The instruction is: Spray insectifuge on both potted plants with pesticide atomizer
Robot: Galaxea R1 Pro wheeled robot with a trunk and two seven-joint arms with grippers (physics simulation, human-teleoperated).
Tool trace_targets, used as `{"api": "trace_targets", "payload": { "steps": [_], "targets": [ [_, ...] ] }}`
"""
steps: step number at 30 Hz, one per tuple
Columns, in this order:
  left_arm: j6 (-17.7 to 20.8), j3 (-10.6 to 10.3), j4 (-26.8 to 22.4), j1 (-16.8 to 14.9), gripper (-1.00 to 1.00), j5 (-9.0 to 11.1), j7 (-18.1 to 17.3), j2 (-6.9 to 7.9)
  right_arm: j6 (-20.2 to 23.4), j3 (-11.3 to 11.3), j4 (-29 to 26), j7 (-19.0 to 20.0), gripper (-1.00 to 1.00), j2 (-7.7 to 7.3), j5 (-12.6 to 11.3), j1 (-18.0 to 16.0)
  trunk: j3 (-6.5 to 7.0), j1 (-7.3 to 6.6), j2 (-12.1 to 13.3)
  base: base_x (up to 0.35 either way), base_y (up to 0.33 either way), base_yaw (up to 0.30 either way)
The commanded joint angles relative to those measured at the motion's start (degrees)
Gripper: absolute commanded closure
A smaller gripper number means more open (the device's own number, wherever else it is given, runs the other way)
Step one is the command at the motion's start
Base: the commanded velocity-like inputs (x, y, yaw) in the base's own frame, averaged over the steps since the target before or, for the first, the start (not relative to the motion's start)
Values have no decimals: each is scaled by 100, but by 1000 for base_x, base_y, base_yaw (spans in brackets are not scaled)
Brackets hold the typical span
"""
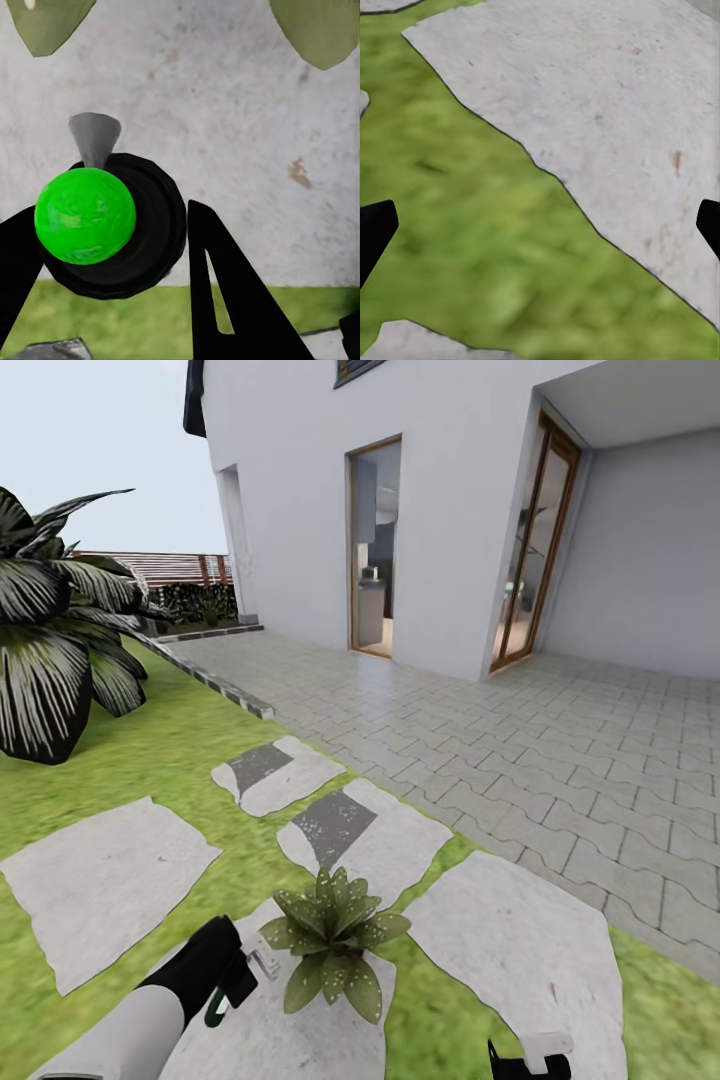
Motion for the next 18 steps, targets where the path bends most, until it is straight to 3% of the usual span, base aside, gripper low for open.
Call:
{"api": "trace_targets", "payload": {
  "steps": [1, 5, 7, 9, 18],
  "targets": [
    [16, -13, -12, -1, 100, -49, -30, -10, -13, -22, 6, -35, -100, 0, 61, -4, -6, -1, -2, 0, 0, 0],
    [16, -6, -22, -1, 100, -54, 17, -15, -13, -22, 6, -35, -100, 0, 61, -4, -6, -1, -2, 0, 0, 0],
    [13, -4, -19, -1, 100, -54, 201, -6, -13, -22, 6, -35, -100, 0, 61, -4, -6, -1, -2, 0, 0, 0],
    [9, 156, 21, -1, 100, -54, 342, -12, -13, -22, 6, -35, -100, 0, 61, -4, -6, -1, -2, 0, 0, 0],
    [8, 212, 316, 25, 100, -63, 368, -12, -13, -22, 0, -35, -100, 0, 61, -4, -9, -1, -2, 0, 0, 0]
  ]
}}
